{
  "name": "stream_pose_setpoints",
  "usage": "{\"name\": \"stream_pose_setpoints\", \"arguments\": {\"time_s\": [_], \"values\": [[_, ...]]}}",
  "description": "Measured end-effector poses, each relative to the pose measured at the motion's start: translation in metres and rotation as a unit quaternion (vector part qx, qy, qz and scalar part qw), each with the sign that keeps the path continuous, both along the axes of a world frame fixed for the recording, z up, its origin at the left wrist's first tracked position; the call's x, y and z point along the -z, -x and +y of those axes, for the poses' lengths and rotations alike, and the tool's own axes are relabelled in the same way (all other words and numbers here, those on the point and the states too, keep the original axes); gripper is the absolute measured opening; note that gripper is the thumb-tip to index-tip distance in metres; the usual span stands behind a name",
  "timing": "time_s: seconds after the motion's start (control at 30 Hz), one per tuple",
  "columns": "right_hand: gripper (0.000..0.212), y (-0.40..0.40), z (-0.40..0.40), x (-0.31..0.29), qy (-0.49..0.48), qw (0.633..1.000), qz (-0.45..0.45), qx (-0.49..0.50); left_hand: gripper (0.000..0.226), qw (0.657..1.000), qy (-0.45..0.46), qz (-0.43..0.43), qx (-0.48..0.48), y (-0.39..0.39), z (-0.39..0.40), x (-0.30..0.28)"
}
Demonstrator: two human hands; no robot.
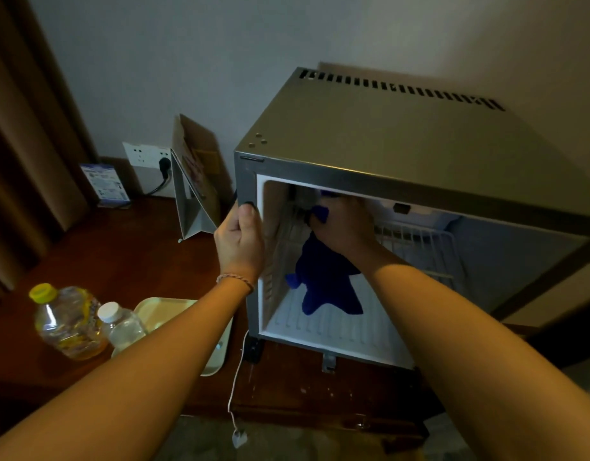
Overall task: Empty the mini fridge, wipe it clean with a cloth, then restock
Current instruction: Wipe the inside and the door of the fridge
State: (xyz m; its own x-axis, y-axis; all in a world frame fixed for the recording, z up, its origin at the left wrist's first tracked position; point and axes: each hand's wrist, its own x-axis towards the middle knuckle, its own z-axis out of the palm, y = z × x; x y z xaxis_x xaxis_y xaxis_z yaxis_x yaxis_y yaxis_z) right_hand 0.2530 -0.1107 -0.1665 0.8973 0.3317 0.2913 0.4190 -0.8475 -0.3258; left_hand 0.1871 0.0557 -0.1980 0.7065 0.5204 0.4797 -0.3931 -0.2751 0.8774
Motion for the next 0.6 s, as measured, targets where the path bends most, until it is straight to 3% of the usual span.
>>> {"name": "stream_pose_setpoints", "arguments": {"time_s": [0.27, 0.37, 0.6], "values": [[0.017, 0.019, -0.072, 0.005, -0.058, 0.991, -0.039, 0.112, 0.042, 1.000, -0.002, 0.008, -0.004, 0.005, -0.001, -0.004], [0.011, 0.023, -0.100, 0.002, -0.034, 0.988, -0.058, 0.141, 0.044, 1.000, 0.000, 0.015, -0.001, 0.007, -0.002, -0.006], [0.019, 0.025, -0.135, 0.001, -0.015, 0.978, -0.042, 0.202, 0.043, 1.000, -0.007, 0.004, -0.007, 0.009, -0.004, -0.007]]}}
